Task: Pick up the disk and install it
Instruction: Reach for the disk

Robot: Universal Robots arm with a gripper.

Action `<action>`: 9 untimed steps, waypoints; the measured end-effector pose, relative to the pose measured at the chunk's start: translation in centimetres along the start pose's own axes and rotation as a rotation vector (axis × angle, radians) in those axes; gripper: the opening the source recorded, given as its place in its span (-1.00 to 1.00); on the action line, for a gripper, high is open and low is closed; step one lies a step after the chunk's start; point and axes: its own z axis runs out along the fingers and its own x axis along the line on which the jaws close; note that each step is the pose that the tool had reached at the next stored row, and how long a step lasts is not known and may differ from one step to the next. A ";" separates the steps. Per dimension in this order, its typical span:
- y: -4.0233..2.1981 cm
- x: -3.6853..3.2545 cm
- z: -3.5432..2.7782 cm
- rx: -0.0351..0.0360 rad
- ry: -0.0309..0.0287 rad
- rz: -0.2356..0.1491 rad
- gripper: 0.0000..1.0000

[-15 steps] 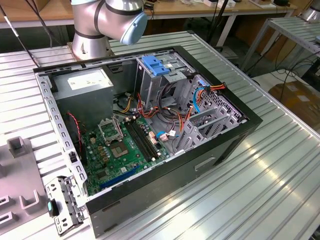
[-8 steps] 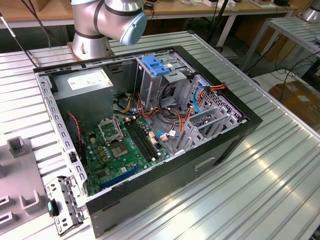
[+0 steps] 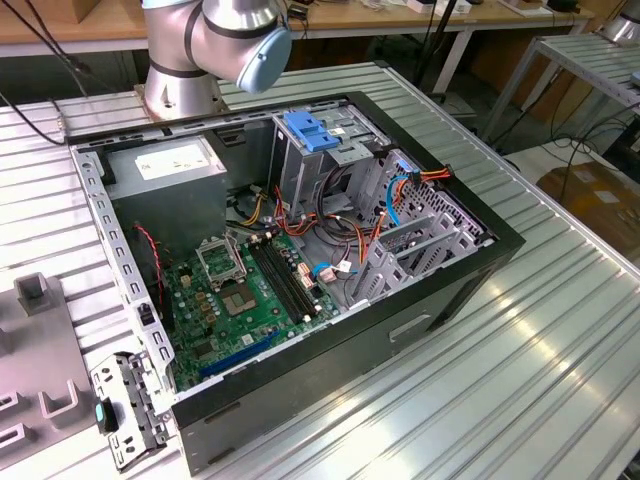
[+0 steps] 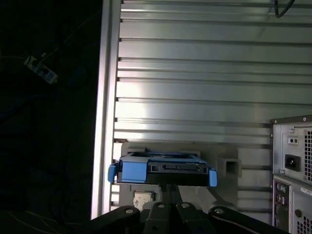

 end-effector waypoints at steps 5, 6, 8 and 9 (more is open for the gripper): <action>0.05 1.94 0.22 0.0000 0.0001 -0.003 -0.79; 0.05 2.22 0.24 0.0001 0.0001 -0.003 -0.79; 0.05 2.21 0.24 0.0000 0.0000 -0.003 -0.79; 0.06 2.22 0.23 0.0001 0.0001 -0.003 -0.79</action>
